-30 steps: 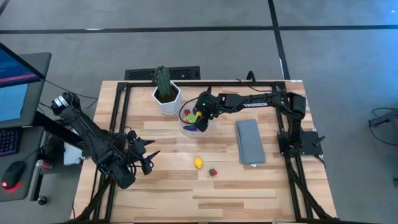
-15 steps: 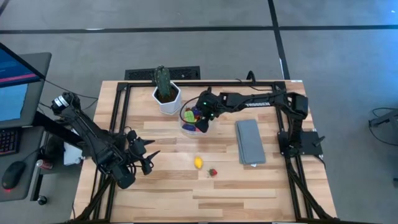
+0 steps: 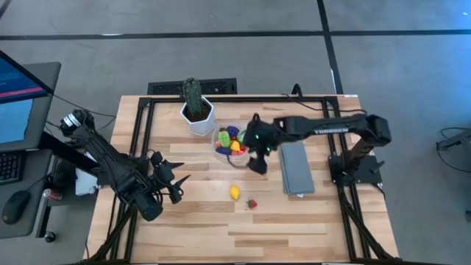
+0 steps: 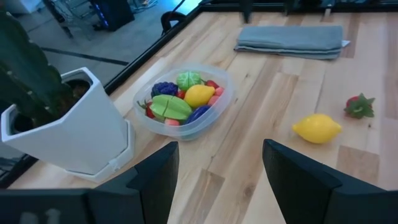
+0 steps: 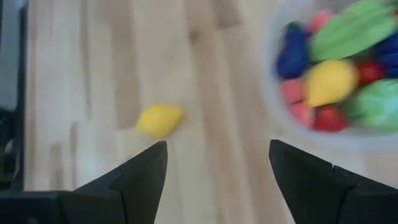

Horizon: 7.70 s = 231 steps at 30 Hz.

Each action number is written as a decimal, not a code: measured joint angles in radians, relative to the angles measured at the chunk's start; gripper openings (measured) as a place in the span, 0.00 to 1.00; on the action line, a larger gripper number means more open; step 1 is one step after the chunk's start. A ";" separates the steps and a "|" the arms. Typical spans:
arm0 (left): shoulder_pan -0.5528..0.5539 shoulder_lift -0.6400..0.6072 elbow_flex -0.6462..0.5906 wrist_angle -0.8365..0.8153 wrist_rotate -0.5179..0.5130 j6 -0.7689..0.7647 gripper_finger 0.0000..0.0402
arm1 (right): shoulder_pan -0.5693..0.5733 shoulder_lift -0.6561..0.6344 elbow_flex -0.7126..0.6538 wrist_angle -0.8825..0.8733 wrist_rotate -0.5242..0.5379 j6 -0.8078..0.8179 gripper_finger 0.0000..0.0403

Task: Pick and placing Produce into tupperware
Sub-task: Put the strawberry into the transparent bin, then put the lemon into the transparent bin

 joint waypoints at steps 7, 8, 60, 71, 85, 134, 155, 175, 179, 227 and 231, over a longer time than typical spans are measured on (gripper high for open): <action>0.000 0.000 0.000 0.000 -0.001 0.001 0.56 | 0.167 0.009 0.000 -0.066 0.064 0.056 0.76; 0.000 0.000 0.000 0.000 -0.001 0.001 0.56 | 0.191 0.016 -0.002 -0.068 0.078 0.062 0.76; 0.008 0.000 0.000 0.023 0.027 -0.013 0.56 | 0.571 0.040 -0.496 0.598 0.548 0.410 0.76; 0.027 0.000 0.000 0.028 0.037 -0.012 0.56 | 0.539 0.164 -0.474 0.726 0.446 0.381 0.76; 0.027 -0.001 0.000 0.026 0.039 -0.011 0.56 | 0.533 0.218 -0.465 0.800 0.436 0.382 0.76; 0.027 -0.001 0.000 0.026 0.038 -0.016 0.56 | 0.503 0.219 -0.466 0.800 0.396 0.411 0.46; 0.027 -0.001 0.000 0.026 0.038 -0.015 0.56 | 0.429 0.085 -0.466 0.758 0.388 0.360 0.44; 0.027 -0.001 0.000 0.027 0.035 -0.012 0.56 | 0.118 -0.079 -0.431 0.740 0.395 0.060 0.46; 0.027 -0.001 0.000 0.027 0.031 -0.013 0.56 | 0.060 -0.072 -0.396 0.741 0.392 -0.002 0.46; 0.039 0.000 0.000 0.026 0.028 -0.028 0.56 | -0.154 0.253 -0.176 0.717 0.202 0.061 0.61; 0.039 0.000 0.000 0.027 0.027 -0.028 0.56 | -0.151 0.235 -0.178 0.720 0.151 0.062 0.64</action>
